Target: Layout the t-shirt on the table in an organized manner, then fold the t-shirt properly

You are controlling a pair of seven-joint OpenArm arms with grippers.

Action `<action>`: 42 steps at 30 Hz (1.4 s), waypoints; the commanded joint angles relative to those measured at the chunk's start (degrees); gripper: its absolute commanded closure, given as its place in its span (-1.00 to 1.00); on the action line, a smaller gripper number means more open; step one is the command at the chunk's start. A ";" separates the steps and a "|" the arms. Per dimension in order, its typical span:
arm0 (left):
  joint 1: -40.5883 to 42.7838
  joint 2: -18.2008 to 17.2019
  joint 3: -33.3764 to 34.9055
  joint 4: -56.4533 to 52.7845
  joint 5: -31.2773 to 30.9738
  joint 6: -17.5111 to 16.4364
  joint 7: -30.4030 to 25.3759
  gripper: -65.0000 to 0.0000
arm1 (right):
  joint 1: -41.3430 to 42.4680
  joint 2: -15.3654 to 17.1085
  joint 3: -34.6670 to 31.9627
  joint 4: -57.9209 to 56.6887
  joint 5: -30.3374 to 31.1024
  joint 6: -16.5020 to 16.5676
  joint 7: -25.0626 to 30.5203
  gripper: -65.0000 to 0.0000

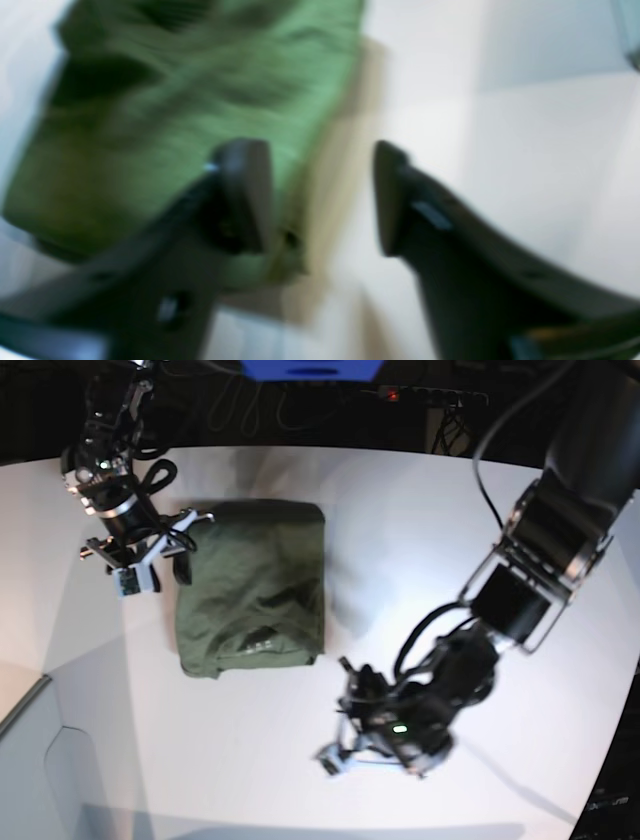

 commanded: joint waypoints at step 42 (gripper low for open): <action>76.73 14.84 -78.73 48.13 -0.13 -0.07 -0.48 0.57 | -23.57 -0.18 4.73 4.92 0.95 1.00 1.65 1.00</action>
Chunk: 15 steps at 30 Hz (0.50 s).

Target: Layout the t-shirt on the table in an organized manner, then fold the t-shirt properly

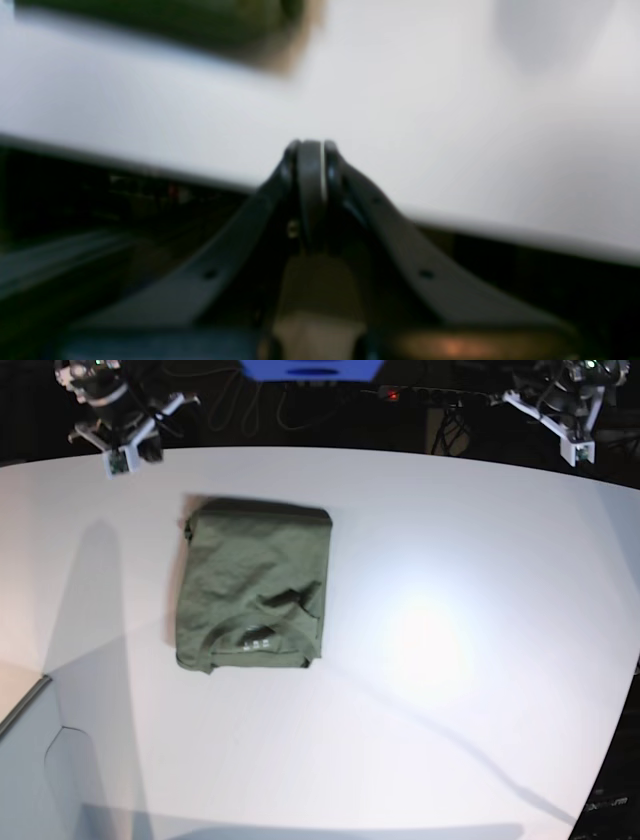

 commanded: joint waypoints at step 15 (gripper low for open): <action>-9.66 -8.60 11.03 -61.39 -0.20 0.44 -36.98 0.98 | 3.26 5.20 -0.23 -37.56 0.29 0.84 12.40 1.00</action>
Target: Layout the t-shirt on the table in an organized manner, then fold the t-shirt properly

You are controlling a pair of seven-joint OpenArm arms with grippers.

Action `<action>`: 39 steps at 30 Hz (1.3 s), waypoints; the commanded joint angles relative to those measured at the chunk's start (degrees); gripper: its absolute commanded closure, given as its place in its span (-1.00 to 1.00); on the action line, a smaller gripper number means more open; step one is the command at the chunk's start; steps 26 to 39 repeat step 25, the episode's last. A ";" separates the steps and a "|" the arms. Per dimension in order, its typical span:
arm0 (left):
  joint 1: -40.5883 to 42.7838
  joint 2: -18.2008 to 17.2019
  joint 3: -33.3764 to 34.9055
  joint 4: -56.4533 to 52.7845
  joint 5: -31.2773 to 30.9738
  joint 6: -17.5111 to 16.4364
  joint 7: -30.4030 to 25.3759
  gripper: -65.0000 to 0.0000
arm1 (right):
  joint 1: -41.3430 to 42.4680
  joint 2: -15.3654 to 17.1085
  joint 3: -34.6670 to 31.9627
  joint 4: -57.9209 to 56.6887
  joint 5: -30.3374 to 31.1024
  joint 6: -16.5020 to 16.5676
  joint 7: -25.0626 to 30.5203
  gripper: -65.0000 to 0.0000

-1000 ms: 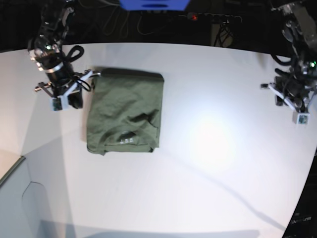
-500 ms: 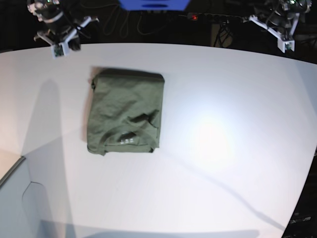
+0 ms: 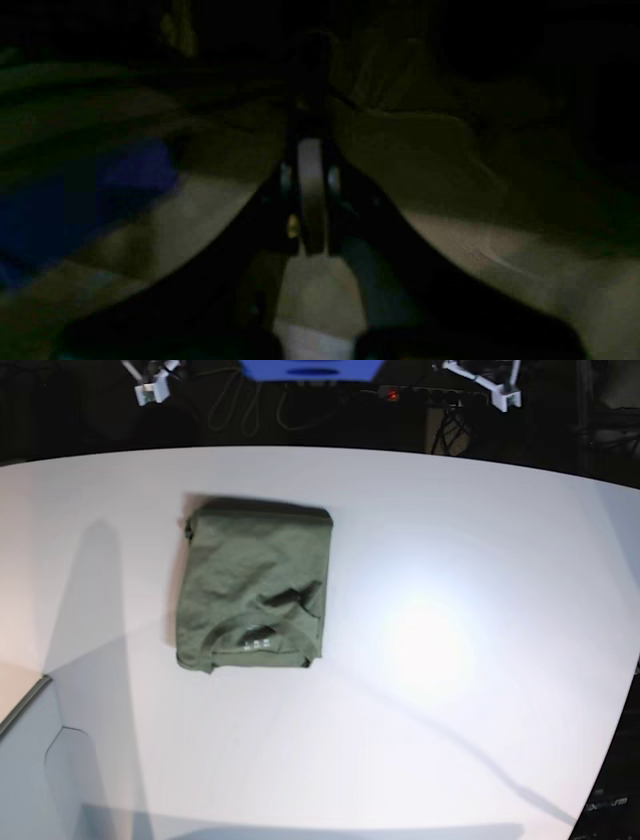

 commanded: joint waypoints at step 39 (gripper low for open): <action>-18.51 -4.20 27.29 -39.27 -0.48 11.78 -23.72 1.00 | 19.02 6.19 -30.12 -56.02 0.60 -62.72 29.59 1.00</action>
